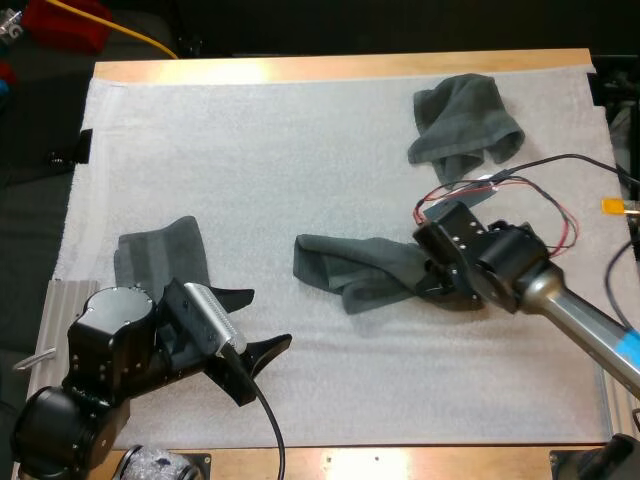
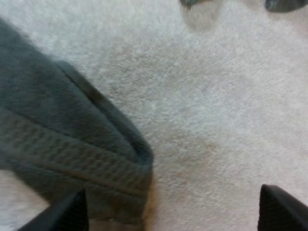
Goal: Pick towel from pile, fold and stack
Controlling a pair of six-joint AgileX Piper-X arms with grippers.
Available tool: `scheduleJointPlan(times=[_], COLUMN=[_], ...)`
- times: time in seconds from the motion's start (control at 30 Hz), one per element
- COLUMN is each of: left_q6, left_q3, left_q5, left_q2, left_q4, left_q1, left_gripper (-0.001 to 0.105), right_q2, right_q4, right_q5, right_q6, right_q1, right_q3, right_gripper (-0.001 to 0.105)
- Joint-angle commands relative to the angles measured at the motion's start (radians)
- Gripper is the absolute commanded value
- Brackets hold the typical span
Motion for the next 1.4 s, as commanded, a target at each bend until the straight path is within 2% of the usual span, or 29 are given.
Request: scheduleJointPlan(times=[0.0,0.13,0.3,0.4,0.47,0.7,0.87,1.13,1.37], left_q6=[-0.004,-0.004,-0.004,-0.004,-0.004,-0.004,-0.004,-0.004,-0.004], left_q3=[-0.002,-0.002,-0.002,-0.002,-0.002,-0.002,-0.002,-0.002,-0.002], left_q5=[0.007,0.007,0.007,0.007,0.007,0.007,0.007,0.007,0.007], left_q2=[0.001,0.001,0.001,0.001,0.001,0.001,0.001,0.001,0.001], left_q4=[-0.009,-0.009,-0.009,-0.009,-0.009,-0.009,-0.009,-0.009,-0.004], left_q1=[-0.003,-0.003,-0.003,-0.003,-0.003,-0.003,-0.003,-0.003,-0.003], left_gripper=[0.070,0.070,0.070,0.070,0.070,0.070,0.070,0.070,0.070], right_q2=[-0.019,-0.047,-0.034,-0.024,-0.023,-0.023,-0.023,-0.023,0.020], right_q4=[0.017,0.020,0.020,0.020,0.016,0.012,-0.034,-0.191,-0.307], right_q5=[-0.036,-0.110,-0.117,-0.205,-0.298,-0.552,-0.680,-0.811,-0.828], right_q6=[0.009,0.057,0.095,0.139,0.163,0.148,0.112,0.107,0.163], right_q1=[-0.002,-0.002,-0.011,-0.067,-0.141,-0.339,-0.436,-0.491,-0.491], right_q3=[-0.007,-0.004,0.001,0.001,0.001,0.027,0.127,0.311,0.370], right_gripper=[0.070,0.070,0.070,0.070,0.070,0.070,0.070,0.070,0.070])
